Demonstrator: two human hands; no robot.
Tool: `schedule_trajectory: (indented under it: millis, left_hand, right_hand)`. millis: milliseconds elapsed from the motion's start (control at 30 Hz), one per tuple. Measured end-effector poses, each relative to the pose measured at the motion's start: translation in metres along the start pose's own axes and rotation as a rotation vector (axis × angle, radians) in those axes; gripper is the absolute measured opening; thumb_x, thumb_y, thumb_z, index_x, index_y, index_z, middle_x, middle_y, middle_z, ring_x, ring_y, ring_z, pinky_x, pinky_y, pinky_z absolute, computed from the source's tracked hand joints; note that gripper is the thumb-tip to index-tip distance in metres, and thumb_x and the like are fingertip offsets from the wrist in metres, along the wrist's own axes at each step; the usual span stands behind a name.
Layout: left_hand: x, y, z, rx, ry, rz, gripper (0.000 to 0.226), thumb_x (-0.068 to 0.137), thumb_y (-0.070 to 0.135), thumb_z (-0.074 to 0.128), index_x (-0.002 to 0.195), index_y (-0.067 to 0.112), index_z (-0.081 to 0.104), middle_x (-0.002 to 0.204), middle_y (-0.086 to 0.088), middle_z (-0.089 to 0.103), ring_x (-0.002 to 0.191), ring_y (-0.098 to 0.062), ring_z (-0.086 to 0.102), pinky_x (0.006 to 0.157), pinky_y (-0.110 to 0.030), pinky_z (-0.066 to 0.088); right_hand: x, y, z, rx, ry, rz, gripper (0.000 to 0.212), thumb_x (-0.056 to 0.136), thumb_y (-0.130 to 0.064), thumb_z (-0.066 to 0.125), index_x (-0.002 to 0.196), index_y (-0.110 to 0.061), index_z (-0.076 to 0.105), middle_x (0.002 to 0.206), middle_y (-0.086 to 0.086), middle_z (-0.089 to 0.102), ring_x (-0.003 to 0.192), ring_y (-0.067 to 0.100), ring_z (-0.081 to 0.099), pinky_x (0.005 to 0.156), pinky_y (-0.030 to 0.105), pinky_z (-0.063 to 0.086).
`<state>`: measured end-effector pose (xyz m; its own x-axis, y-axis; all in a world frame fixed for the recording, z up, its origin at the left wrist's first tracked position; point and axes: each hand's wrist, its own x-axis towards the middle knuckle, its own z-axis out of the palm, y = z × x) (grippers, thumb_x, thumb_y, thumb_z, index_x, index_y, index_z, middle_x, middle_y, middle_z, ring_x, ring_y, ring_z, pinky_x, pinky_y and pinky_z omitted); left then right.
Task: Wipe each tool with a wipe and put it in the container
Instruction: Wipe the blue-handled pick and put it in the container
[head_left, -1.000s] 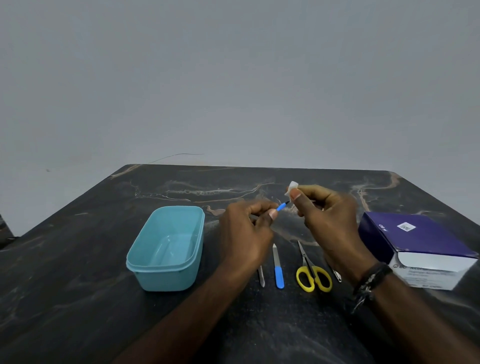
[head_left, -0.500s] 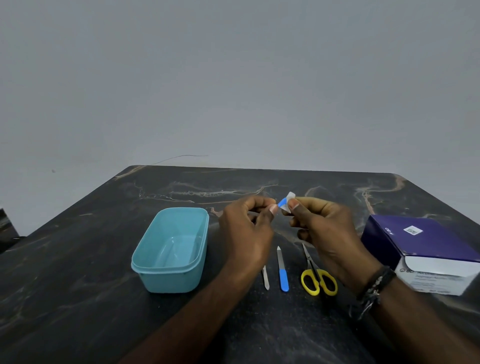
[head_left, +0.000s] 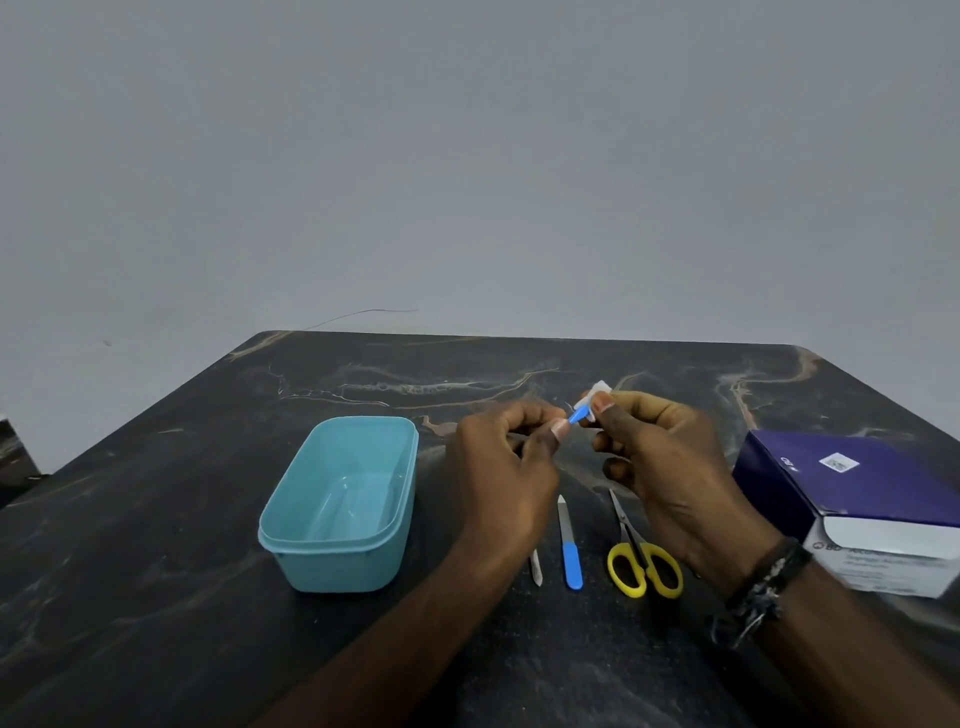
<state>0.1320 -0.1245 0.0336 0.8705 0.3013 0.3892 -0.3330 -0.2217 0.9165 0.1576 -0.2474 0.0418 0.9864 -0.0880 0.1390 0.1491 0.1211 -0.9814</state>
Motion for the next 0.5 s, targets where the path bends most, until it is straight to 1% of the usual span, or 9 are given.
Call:
schedule_trajectory:
  millis: [67, 133, 167, 233, 300, 367, 433, 500]
  left_hand:
    - [-0.001, -0.001, 0.000, -0.018, 0.012, -0.006, 0.013, 0.084, 0.012, 0.072, 0.078, 0.023, 0.071, 0.064, 0.007, 0.068, 0.051, 0.000, 0.056, 0.052, -0.011, 0.041]
    - [-0.001, 0.000, -0.001, -0.092, 0.045, -0.032, 0.007, 0.081, 0.010, 0.075, 0.083, 0.017, 0.072, 0.072, 0.001, 0.071, 0.059, -0.006, 0.064, 0.053, -0.016, 0.047]
    - [-0.001, 0.002, -0.001, -0.173, 0.062, -0.061, 0.010, 0.080, 0.008, 0.076, 0.086, 0.014, 0.071, 0.075, -0.004, 0.072, 0.063, -0.012, 0.067, 0.053, -0.019, 0.050]
    - [0.000, 0.007, -0.001, -0.412, 0.072, -0.138, 0.021, 0.076, -0.003, 0.076, 0.092, 0.008, 0.068, 0.080, -0.013, 0.072, 0.069, -0.021, 0.071, 0.056, -0.026, 0.057]
    - [-0.001, 0.012, 0.000, -0.587, 0.067, -0.195, 0.034, 0.071, -0.012, 0.075, 0.098, 0.005, 0.065, 0.087, -0.018, 0.074, 0.077, -0.026, 0.073, 0.067, -0.031, 0.061]
    - [-0.001, 0.014, -0.001, -0.674, 0.072, -0.219, 0.038, 0.069, -0.015, 0.074, 0.100, 0.005, 0.064, 0.090, -0.020, 0.074, 0.083, -0.030, 0.073, 0.074, -0.034, 0.062]
    - [-0.001, 0.016, -0.001, -0.732, 0.110, -0.220, 0.031, 0.072, -0.014, 0.072, 0.097, 0.004, 0.065, 0.086, -0.020, 0.074, 0.081, -0.031, 0.073, 0.071, -0.032, 0.062]
    - [-0.001, 0.017, -0.001, -0.704, 0.160, -0.177, 0.018, 0.077, -0.007, 0.073, 0.091, 0.002, 0.067, 0.080, -0.017, 0.074, 0.075, -0.028, 0.074, 0.066, -0.029, 0.061]
  right_hand:
    - [0.000, 0.000, -0.001, -0.026, -0.003, -0.016, 0.013, 0.089, -0.018, 0.065, 0.086, -0.009, 0.073, 0.081, 0.009, 0.070, 0.066, 0.014, 0.056, 0.054, 0.026, 0.044]
    - [0.000, 0.001, 0.000, -0.058, -0.005, -0.023, 0.013, 0.089, -0.018, 0.064, 0.086, -0.008, 0.073, 0.080, 0.009, 0.070, 0.065, 0.013, 0.057, 0.054, 0.026, 0.044]
    - [0.000, 0.001, -0.001, -0.057, 0.014, -0.021, 0.014, 0.089, -0.019, 0.064, 0.084, -0.009, 0.073, 0.079, 0.008, 0.070, 0.064, 0.013, 0.056, 0.053, 0.026, 0.044]
    - [0.003, -0.001, -0.001, -0.008, 0.082, 0.010, 0.016, 0.090, -0.020, 0.065, 0.079, -0.010, 0.072, 0.075, 0.007, 0.067, 0.062, 0.012, 0.055, 0.052, 0.025, 0.043]
    - [0.004, -0.004, -0.002, 0.077, 0.119, 0.060, 0.018, 0.090, -0.019, 0.064, 0.076, -0.010, 0.070, 0.072, 0.005, 0.065, 0.060, 0.011, 0.052, 0.049, 0.024, 0.040]
    - [0.002, -0.005, -0.002, 0.147, 0.079, 0.097, 0.016, 0.091, -0.018, 0.063, 0.078, -0.009, 0.068, 0.071, 0.003, 0.064, 0.058, 0.010, 0.051, 0.047, 0.022, 0.038]
    - [-0.001, -0.004, 0.000, 0.167, 0.001, 0.115, 0.015, 0.091, -0.017, 0.062, 0.081, -0.007, 0.068, 0.071, 0.002, 0.065, 0.058, 0.009, 0.050, 0.046, 0.021, 0.037]
    - [-0.005, -0.002, 0.006, 0.133, -0.042, 0.120, 0.017, 0.091, -0.018, 0.062, 0.083, -0.005, 0.070, 0.070, 0.001, 0.065, 0.058, 0.008, 0.050, 0.047, 0.020, 0.038]
